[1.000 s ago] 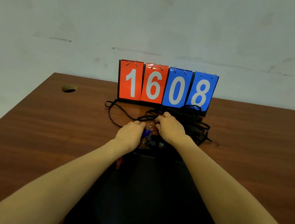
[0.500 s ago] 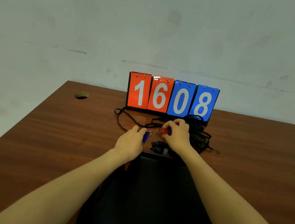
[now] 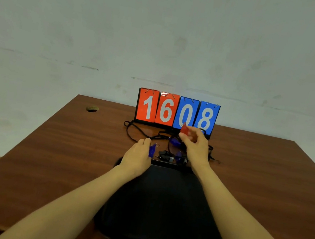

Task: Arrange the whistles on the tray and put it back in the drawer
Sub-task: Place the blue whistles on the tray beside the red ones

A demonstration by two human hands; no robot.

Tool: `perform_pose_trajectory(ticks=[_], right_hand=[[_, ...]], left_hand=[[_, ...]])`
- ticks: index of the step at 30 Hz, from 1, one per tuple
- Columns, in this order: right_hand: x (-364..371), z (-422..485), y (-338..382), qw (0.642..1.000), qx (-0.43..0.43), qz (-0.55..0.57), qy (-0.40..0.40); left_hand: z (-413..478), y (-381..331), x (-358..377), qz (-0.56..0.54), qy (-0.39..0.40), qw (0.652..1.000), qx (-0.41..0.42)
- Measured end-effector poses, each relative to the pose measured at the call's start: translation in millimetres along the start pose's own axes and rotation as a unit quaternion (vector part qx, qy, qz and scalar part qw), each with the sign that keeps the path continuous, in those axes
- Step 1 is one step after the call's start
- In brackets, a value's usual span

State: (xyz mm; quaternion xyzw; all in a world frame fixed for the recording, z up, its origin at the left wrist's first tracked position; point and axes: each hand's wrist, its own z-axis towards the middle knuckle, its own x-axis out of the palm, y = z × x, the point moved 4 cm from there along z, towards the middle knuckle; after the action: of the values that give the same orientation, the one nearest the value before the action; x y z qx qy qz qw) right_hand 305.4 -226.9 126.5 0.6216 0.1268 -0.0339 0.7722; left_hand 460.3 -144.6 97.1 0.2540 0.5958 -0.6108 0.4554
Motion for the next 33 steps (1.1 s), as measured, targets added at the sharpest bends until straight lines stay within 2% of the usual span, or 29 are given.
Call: perform_pose_trajectory(ticks=[4,6,8,15,19,22,27,33], right_hand=[[11.9,-23.1,-12.3,0.982,0.059,-0.146,0.107],[19.2,-35.7,-20.6,0.954,0.049,-0.256,0.146],[26.6,-45.7,-30.8,0.931,0.055,-0.319,0.168],[44.1,-64.3,-43.7,0.927,0.124,-0.306,0.178],[52.7,-63.4,-45.8,0.942,0.149,-0.263,0.147],[64.9,-65.2,-45.1,0.948,0.143,-0.242,0.152],[83.0,-70.5,-50.3,0.933,0.149,-0.267,0.188],[82.4,-65.5,-51.2,0.922,0.132,-0.326,0.16]], left_hand=[[-17.8,-0.9,-3.1,-0.005,-0.008,1.0,0.001],[-25.6,1.9,-4.2,-0.004,-0.007,1.0,-0.006],[-33.5,7.0,-5.1,-0.003,0.0,1.0,-0.018],[-54.2,28.1,-7.1,-0.012,-0.001,0.999,-0.048],[-58.7,35.1,-6.7,-0.007,0.0,0.998,-0.058],[-60.9,39.3,-6.1,-0.007,-0.002,0.998,-0.058],[-63.4,45.5,-4.9,-0.007,0.001,0.998,-0.058],[-64.7,50.4,-0.7,0.0,0.009,0.998,-0.062]])
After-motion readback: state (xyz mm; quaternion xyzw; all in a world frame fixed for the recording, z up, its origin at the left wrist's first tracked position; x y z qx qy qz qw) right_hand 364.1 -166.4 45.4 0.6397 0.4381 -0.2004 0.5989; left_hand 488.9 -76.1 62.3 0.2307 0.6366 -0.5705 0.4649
